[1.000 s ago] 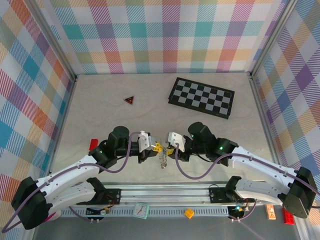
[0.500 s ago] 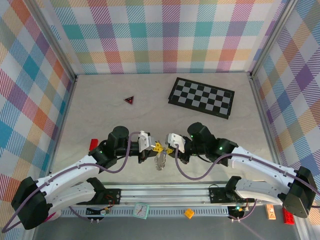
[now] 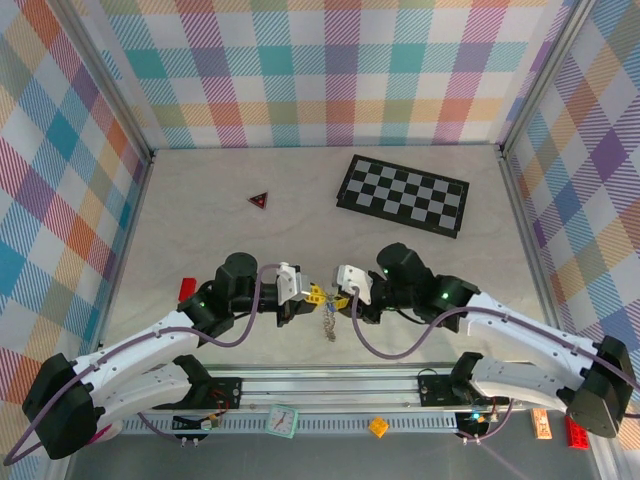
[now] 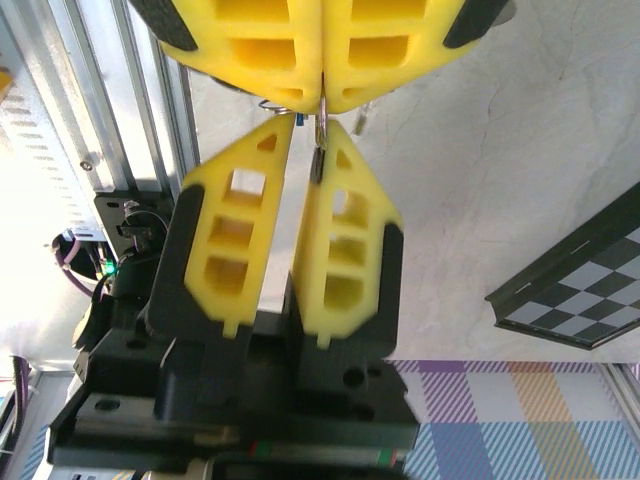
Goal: Put the keys on the keyring
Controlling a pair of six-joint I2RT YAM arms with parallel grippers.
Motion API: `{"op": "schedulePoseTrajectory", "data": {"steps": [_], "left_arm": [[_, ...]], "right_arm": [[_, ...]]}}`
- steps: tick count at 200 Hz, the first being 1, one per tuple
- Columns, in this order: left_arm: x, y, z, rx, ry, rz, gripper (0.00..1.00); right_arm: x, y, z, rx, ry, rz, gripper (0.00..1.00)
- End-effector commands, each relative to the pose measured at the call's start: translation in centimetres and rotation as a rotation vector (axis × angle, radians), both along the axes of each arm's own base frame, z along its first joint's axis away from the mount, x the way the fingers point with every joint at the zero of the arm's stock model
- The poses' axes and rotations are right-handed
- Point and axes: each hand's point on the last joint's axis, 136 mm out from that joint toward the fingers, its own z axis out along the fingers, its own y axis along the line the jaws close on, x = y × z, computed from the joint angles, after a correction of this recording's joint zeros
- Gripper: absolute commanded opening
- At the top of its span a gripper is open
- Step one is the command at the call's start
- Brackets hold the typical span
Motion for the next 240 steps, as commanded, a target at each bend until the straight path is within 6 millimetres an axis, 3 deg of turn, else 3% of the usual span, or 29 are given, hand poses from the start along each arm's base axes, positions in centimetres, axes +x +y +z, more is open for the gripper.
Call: {"op": "schedulePoseTrajectory", "data": {"steps": [1,44,135,176,198,240], "left_arm": [[-1.1,-0.4,1.6,-0.058,-0.057,-0.059,0.0],[-1.1,-0.5,1.6,-0.06,-0.055,-0.066,0.0],[-1.2,-0.6,1.7,-0.067,-0.05,-0.079,0.0],[-0.6,-0.7,1.9,-0.073,-0.047,-0.043,0.0],[0.1,-0.3,1.5,-0.044,-0.042,0.008,0.19],[0.7,0.6,0.2,0.071,-0.047,0.053,0.23]], "right_arm": [[0.0,-0.5,0.4,0.024,-0.022,-0.01,0.19],[0.0,0.6,1.7,0.105,-0.018,-0.002,0.19],[0.4,1.7,1.5,0.125,0.001,0.014,0.18],[0.2,2.1,1.7,0.137,0.007,0.035,0.04],[0.1,1.7,1.7,0.11,-0.007,0.039,0.0],[0.2,0.8,1.3,-0.023,-0.019,0.057,0.0]]}}
